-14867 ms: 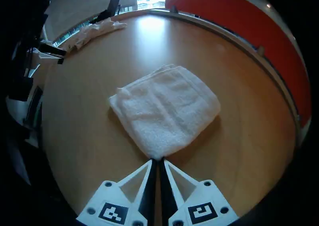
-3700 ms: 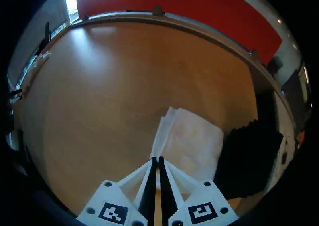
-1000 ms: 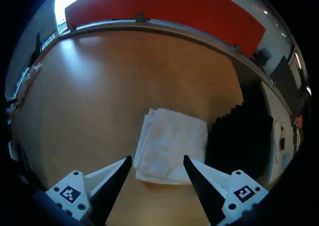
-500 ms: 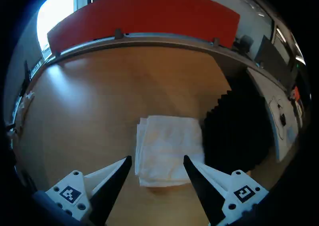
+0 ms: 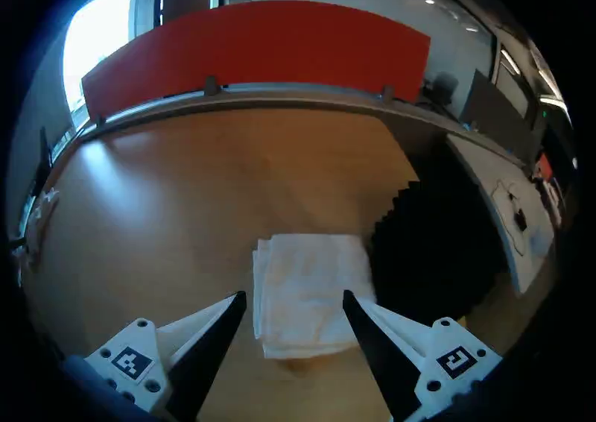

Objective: Fold towel

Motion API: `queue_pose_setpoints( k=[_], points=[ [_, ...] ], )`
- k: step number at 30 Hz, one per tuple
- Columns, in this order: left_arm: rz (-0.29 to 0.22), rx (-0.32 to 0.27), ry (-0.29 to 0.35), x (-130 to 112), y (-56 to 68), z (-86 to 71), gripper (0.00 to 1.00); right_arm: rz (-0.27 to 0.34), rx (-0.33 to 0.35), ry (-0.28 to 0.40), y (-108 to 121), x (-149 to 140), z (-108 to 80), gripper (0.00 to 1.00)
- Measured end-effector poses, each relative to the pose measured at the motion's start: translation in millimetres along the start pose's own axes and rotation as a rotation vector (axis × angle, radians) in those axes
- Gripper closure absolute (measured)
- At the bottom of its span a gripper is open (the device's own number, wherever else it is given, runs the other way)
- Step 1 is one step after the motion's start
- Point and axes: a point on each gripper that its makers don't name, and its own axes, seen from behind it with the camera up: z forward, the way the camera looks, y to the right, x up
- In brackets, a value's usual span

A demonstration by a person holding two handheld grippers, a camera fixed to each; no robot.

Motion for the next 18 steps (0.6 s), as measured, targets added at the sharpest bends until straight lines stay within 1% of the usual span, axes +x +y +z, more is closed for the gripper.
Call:
queue_pose_setpoints(
  k=[5, 11, 14, 18],
  points=[
    [-0.024, 0.006, 0.028, 11.1, -3.2, 0.1, 0.06, 0.008, -0.031, 0.07, -1.8, 9.7, -5.7, 0.0],
    [-0.038, 0.013, 0.054, 21.6, -5.3, 2.2, 0.06, 0.022, -0.057, 0.178, -6.0, 26.3, -15.2, 0.0],
    [-0.043, 0.014, 0.066, 25.3, -5.5, 3.3, 0.07, 0.035, -0.068, 0.241, -6.8, 37.5, -23.0, 0.0],
    [-0.051, 0.016, 0.082, 29.6, -5.9, 4.2, 0.07, 0.049, -0.077, 0.336, -7.7, 56.5, -37.9, 0.0]
  ],
)
